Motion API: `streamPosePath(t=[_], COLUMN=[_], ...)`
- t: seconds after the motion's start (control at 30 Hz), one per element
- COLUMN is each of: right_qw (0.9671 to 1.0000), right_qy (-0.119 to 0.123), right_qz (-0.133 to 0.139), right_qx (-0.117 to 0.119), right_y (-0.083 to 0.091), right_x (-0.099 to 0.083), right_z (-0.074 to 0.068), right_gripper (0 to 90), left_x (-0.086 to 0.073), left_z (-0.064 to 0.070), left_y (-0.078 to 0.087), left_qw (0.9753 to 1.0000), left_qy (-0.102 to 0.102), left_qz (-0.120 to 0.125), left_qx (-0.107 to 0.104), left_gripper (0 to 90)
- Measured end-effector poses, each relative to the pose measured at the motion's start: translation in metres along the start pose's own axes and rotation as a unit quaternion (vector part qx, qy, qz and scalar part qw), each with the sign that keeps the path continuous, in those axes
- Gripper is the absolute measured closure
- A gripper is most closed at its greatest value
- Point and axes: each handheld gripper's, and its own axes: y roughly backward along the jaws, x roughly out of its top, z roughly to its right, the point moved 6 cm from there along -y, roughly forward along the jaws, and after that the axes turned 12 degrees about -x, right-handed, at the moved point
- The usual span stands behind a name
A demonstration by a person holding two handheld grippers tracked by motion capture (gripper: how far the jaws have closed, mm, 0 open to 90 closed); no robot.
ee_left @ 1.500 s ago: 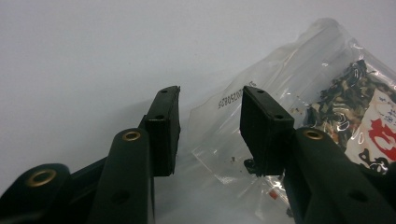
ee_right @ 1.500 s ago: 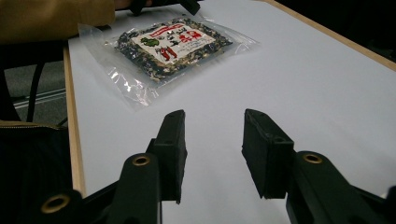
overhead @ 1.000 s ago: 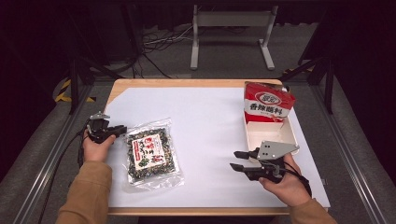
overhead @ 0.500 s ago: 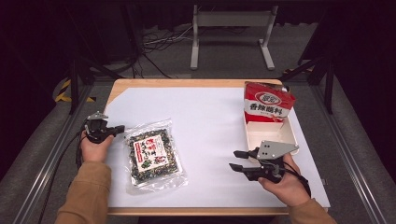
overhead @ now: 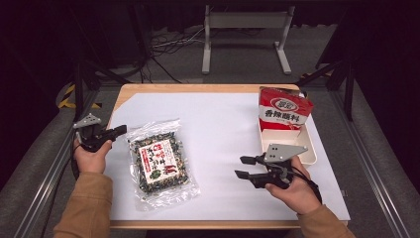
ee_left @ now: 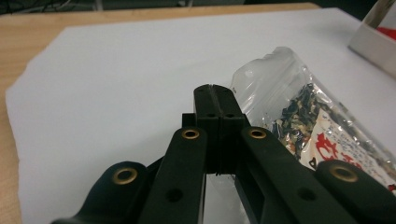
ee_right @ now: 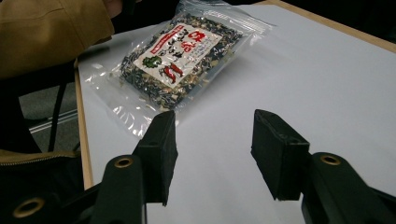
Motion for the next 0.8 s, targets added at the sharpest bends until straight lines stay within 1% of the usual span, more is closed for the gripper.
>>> streamPosePath(t=[0.07,0.1,0.13,0.27,0.33,0.37,0.4,0.43,0.47,0.5,0.53,0.57,0.63,0.67,0.77,0.8], right_qw=[1.0000,1.0000,1.0000,0.9999,0.9999,0.9998,0.9998,0.9997,0.9994,0.9994,0.9990,0.9987,0.9984,0.9982,0.9973,0.9973], right_qy=[-0.003,-0.003,-0.006,-0.007,-0.008,-0.010,-0.010,-0.009,-0.013,-0.013,-0.019,-0.022,-0.020,-0.021,-0.033,-0.033], right_qz=[0.003,0.004,0.002,-0.004,-0.009,-0.012,-0.012,-0.014,-0.015,-0.015,-0.021,-0.029,-0.032,-0.033,-0.035,-0.035], right_qx=[0.005,0.005,0.008,0.007,0.011,0.016,0.016,0.018,0.029,0.029,0.033,0.036,0.042,0.045,0.055,0.055], right_y=[-0.006,-0.009,-0.013,-0.026,-0.033,-0.037,-0.037,-0.040,-0.049,-0.049,-0.053,-0.058,-0.067,-0.071,-0.086,-0.086], right_x=[0.006,0.008,0.011,0.019,0.022,0.024,0.024,0.025,0.029,0.029,0.030,0.031,0.034,0.035,0.040,0.040], right_z=[-0.001,-0.001,-0.001,0.000,0.000,-0.001,-0.001,-0.002,-0.005,-0.005,-0.007,-0.008,-0.011,-0.012,-0.015,-0.015], right_gripper=[49.6,48.6,46.7,44.4,43.5,43.1,43.1,43.1,41.8,41.8,39.9,39.8,39.8,39.7,37.0,37.0], left_x=[0.007,0.011,0.014,0.024,0.025,0.029,0.029,0.031,0.033,0.034,0.036,0.037,0.040,0.043,0.047,0.047], left_z=[0.007,0.011,0.015,0.027,0.029,0.035,0.035,0.038,0.041,0.044,0.048,0.050,0.057,0.062,0.072,0.072], left_y=[0.005,0.009,0.012,0.019,0.021,0.024,0.024,0.026,0.028,0.030,0.032,0.034,0.037,0.039,0.045,0.045], left_qw=[0.9999,0.9997,0.9995,0.9984,0.9982,0.9976,0.9976,0.9971,0.9967,0.9964,0.9958,0.9955,0.9947,0.9938,0.9922,0.9922], left_qy=[-0.010,-0.018,-0.021,-0.041,-0.044,-0.049,-0.049,-0.052,-0.054,-0.058,-0.063,-0.066,-0.074,-0.080,-0.090,-0.090], left_qz=[0.009,0.016,0.021,0.037,0.038,0.045,0.045,0.050,0.053,0.056,0.059,0.061,0.064,0.068,0.075,0.075], left_qx=[-0.005,-0.005,-0.009,-0.015,-0.017,-0.022,-0.022,-0.026,-0.028,-0.029,-0.031,-0.032,-0.034,-0.037,-0.043,-0.043], left_gripper=[90.0,90.0,90.0,90.0,90.0,90.0,90.0,90.0,90.0,90.0,90.0,90.0,90.0,90.0,90.0,90.0])
